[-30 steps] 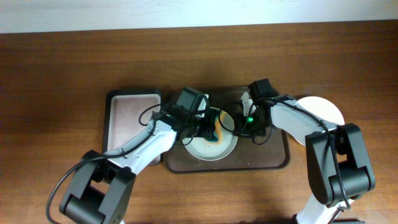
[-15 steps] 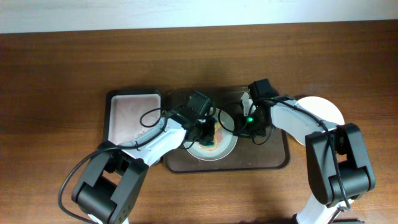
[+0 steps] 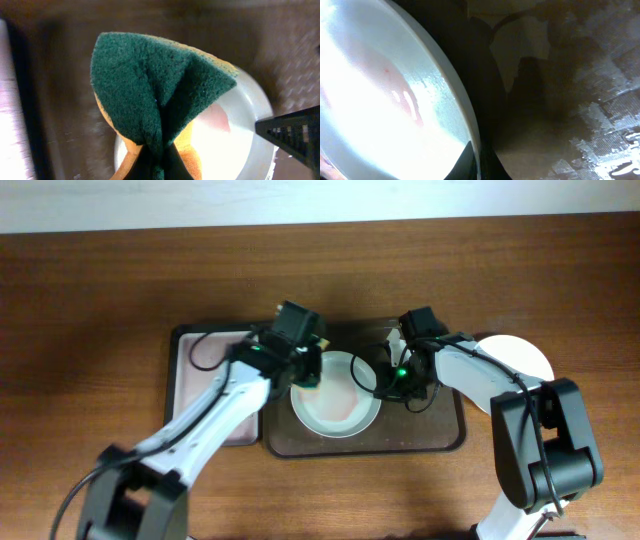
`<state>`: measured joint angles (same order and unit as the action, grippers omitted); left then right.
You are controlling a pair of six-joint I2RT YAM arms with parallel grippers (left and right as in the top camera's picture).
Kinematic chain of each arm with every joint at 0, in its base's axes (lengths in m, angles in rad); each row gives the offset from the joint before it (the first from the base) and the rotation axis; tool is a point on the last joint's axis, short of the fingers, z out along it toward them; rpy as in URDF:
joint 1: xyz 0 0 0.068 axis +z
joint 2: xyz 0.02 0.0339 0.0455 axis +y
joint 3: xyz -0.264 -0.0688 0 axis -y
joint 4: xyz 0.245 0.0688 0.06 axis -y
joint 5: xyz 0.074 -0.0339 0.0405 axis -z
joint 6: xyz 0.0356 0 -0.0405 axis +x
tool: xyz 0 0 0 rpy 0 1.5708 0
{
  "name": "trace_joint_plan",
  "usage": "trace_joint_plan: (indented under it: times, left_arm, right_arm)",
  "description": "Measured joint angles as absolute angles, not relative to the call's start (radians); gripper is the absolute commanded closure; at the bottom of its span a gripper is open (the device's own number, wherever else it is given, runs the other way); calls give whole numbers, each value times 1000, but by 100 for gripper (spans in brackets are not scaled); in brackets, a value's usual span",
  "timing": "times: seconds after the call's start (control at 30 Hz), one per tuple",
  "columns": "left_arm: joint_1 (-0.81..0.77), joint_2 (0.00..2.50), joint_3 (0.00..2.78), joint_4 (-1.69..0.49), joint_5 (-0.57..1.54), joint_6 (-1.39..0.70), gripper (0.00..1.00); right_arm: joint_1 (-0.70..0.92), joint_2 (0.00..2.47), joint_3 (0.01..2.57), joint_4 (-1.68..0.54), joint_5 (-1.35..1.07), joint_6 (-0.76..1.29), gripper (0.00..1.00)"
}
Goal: Clean dirty plates on tray and stack at the side
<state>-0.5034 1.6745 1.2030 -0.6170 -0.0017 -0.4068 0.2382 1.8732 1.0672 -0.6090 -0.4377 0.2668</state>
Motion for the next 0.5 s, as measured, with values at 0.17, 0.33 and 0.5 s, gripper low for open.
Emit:
trace_joint_plan:
  times: [0.17, 0.33, 0.5]
  left_arm:
    - [-412, 1606, 1208, -706, -12, -406, 100]
    - [-303, 1606, 1208, -776, -13, -404, 100]
    - [-200, 1606, 1208, -798, -17, -349, 100]
  right_arm:
    - [239, 1873, 1067, -610, -440, 276, 96]
    - [239, 1873, 1065, -609, -436, 276, 96]
    - [239, 1873, 1065, -612, -435, 276, 96]
